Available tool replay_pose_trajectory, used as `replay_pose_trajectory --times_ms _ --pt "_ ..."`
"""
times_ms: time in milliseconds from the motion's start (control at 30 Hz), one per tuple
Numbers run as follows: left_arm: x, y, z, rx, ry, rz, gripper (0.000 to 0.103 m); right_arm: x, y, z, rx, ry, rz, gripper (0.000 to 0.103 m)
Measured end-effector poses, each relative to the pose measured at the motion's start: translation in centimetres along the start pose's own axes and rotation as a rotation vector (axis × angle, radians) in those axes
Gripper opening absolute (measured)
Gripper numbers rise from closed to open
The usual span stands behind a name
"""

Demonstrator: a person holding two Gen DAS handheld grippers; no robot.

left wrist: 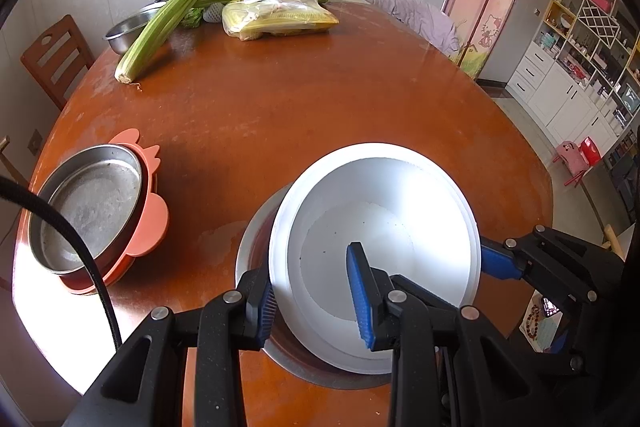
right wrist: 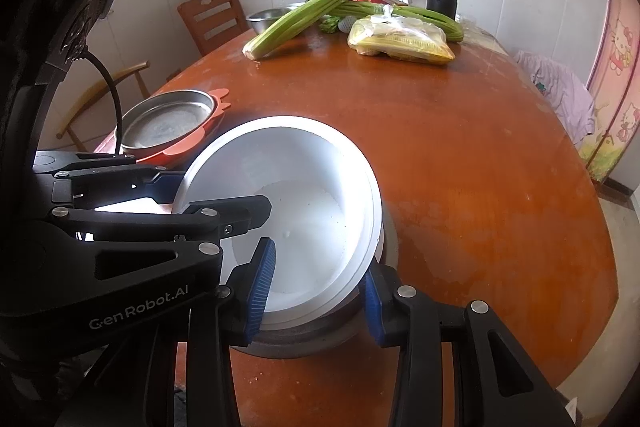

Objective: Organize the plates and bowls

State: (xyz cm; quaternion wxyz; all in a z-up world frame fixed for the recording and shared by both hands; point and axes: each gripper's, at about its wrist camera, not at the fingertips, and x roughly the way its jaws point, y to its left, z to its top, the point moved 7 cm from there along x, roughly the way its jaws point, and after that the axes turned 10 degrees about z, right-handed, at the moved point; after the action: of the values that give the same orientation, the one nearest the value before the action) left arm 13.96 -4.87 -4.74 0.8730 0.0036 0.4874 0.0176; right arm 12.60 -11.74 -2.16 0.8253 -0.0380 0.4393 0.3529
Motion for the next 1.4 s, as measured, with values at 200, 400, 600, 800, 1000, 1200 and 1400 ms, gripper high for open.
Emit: replay_pose_trajectory --times_ms 200,400,600,800,1000,1200,1400 --pt "0.0 0.2 -0.1 0.0 -0.001 0.008 0.032 0.0 0.0 0.0 -0.006 -0.002 -0.007 0.043" --pt "0.0 0.5 -0.4 -0.012 0.009 0.0 0.032 0.0 -0.2 0.0 -0.002 -0.003 -0.013 0.043" --pt "0.1 0.6 -0.6 -0.012 0.014 0.002 0.033 -0.1 -0.5 0.2 0.008 -0.007 -0.013 0.043" --pt "0.1 0.8 -0.4 -0.01 0.008 0.001 0.033 -0.3 -0.6 0.2 0.007 -0.01 -0.016 0.043" --pt "-0.1 1.1 -0.3 -0.021 0.001 0.015 0.033 -0.6 -0.8 0.4 0.011 -0.017 -0.017 0.043" --pt "-0.7 1.4 -0.3 -0.02 -0.016 0.028 0.033 -1.2 -1.0 0.6 0.017 -0.034 -0.025 0.043" --pt "-1.1 1.6 -0.3 -0.024 -0.026 0.034 0.034 -1.9 -1.1 1.0 0.017 -0.054 -0.03 0.043"
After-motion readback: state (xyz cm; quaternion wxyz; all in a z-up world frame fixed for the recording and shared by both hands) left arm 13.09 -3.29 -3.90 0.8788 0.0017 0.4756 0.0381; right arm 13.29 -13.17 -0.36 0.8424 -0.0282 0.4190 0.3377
